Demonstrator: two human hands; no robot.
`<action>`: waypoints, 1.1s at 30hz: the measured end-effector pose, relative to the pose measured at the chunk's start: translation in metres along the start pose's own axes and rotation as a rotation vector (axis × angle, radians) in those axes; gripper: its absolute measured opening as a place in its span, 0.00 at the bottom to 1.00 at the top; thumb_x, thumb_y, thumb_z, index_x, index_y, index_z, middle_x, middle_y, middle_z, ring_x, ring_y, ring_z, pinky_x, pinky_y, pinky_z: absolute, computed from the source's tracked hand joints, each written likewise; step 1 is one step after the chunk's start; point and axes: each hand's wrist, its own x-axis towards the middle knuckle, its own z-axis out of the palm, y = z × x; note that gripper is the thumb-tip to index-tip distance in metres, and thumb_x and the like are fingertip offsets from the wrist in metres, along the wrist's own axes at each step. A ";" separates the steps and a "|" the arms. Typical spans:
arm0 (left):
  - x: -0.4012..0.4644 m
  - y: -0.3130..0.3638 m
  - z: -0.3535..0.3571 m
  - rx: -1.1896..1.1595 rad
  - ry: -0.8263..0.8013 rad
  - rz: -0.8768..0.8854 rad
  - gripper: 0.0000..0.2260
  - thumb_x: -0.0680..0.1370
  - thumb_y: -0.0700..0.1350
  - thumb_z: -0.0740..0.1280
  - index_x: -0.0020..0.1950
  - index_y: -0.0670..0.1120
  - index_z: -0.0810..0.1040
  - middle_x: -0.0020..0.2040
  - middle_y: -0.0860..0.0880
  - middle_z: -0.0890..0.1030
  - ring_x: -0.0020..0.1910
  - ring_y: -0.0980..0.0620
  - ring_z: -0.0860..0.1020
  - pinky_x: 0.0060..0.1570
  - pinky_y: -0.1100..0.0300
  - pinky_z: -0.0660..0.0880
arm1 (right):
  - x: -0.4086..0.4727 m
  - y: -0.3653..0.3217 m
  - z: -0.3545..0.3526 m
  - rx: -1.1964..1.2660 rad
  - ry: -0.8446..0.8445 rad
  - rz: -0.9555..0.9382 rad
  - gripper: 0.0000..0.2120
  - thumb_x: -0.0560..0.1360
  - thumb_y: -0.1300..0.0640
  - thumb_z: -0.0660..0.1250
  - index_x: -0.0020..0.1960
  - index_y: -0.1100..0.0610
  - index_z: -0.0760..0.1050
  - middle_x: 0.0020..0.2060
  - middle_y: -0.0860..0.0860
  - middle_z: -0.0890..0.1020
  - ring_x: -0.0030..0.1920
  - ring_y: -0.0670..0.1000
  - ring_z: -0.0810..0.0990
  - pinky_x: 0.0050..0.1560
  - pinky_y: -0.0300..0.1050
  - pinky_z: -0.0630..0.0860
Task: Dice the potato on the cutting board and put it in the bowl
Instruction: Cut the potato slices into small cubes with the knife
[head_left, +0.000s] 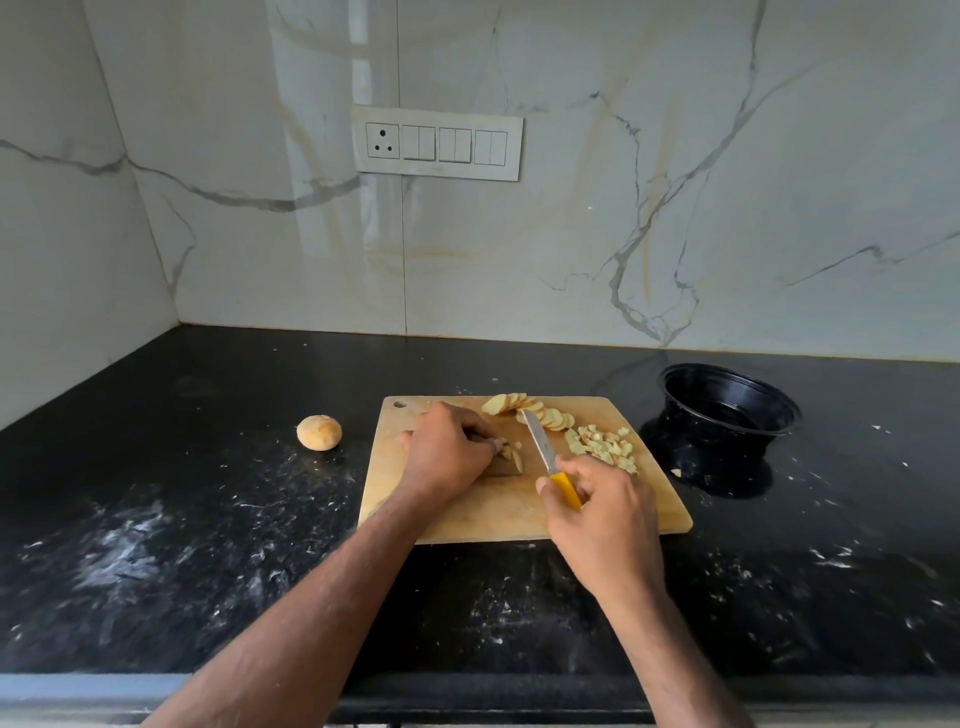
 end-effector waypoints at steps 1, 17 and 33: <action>0.000 0.000 0.000 0.013 0.015 0.004 0.01 0.73 0.46 0.77 0.42 0.52 0.88 0.38 0.58 0.84 0.44 0.55 0.81 0.57 0.43 0.76 | -0.002 0.001 0.001 0.001 0.008 0.002 0.14 0.74 0.51 0.75 0.58 0.53 0.84 0.30 0.38 0.72 0.31 0.39 0.70 0.32 0.32 0.64; 0.000 0.009 0.013 0.397 -0.048 0.103 0.15 0.72 0.59 0.72 0.56 0.57 0.84 0.54 0.56 0.80 0.60 0.52 0.74 0.57 0.45 0.61 | -0.004 0.010 0.003 0.022 0.047 0.026 0.10 0.75 0.53 0.73 0.56 0.51 0.84 0.30 0.41 0.72 0.31 0.43 0.71 0.33 0.34 0.63; -0.001 0.008 0.002 0.293 -0.036 0.068 0.06 0.69 0.52 0.73 0.45 0.55 0.84 0.40 0.61 0.79 0.50 0.55 0.76 0.57 0.47 0.64 | -0.005 0.008 0.003 -0.011 0.020 0.017 0.10 0.74 0.53 0.74 0.55 0.51 0.84 0.30 0.39 0.71 0.34 0.45 0.73 0.35 0.39 0.72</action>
